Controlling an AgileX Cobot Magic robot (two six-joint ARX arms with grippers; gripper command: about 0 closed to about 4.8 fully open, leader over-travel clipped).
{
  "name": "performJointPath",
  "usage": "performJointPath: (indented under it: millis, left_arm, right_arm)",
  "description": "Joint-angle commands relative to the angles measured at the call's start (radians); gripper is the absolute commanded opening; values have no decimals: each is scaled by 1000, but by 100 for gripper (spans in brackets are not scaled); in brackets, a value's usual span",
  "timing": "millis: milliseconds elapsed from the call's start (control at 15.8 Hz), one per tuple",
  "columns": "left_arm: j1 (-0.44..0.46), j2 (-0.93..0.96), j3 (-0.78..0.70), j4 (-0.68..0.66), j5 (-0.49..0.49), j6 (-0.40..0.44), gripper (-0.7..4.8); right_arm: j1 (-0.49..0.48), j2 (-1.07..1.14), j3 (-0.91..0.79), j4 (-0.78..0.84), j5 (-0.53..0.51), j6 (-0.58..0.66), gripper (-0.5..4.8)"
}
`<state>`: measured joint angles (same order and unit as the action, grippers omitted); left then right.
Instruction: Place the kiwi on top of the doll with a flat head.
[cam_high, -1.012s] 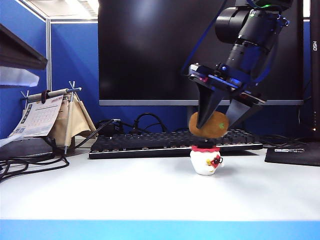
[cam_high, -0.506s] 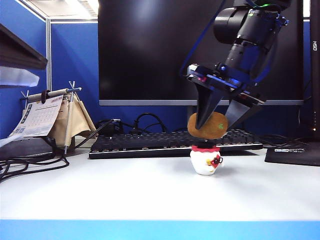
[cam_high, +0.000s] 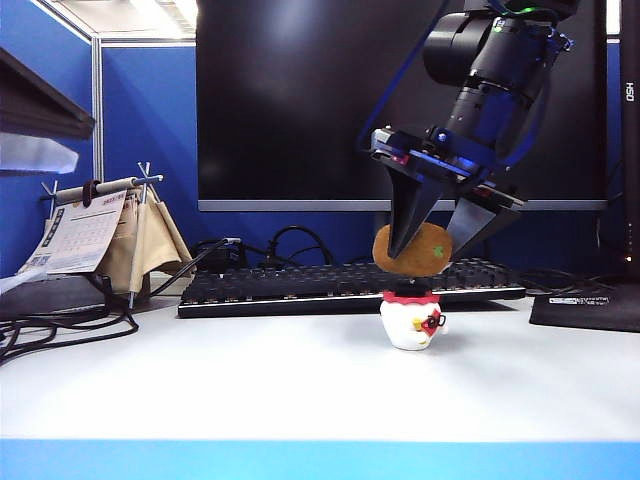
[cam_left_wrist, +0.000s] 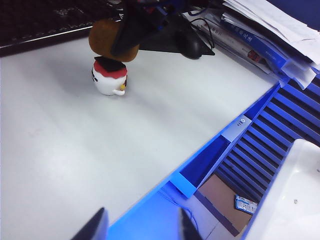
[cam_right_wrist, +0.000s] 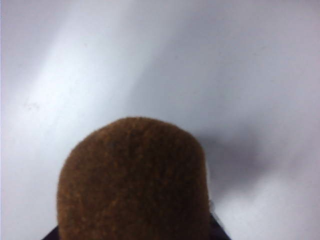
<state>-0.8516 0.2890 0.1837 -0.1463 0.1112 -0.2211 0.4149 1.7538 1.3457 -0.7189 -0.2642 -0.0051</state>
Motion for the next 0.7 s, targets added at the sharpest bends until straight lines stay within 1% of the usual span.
performJointPath:
  millis: [63,190,506,569,632,695]
  left_arm:
    - [-2,0,3,13,-2,4,184]
    - [-2,0,3,13,-2,4,184]
    - [-2,0,3,13,-2,5,184]
    - [-2,0,3,13,-2,5,184]
    - [-2,0,3,13,-2,5,184]
    - [-2,0,3,13,-2,6,184]
  right_arm:
    - [2,0,3,18,0,-3,289]
    - [2,16,3,16,-2,-3,310]
    - [2,36,4,15,0,-3,317]
    - [2,35,4,13,0,-3,339]
    - [2,35,4,11,0,-3,346]
    - [2,35,4,9,1,-3,394]
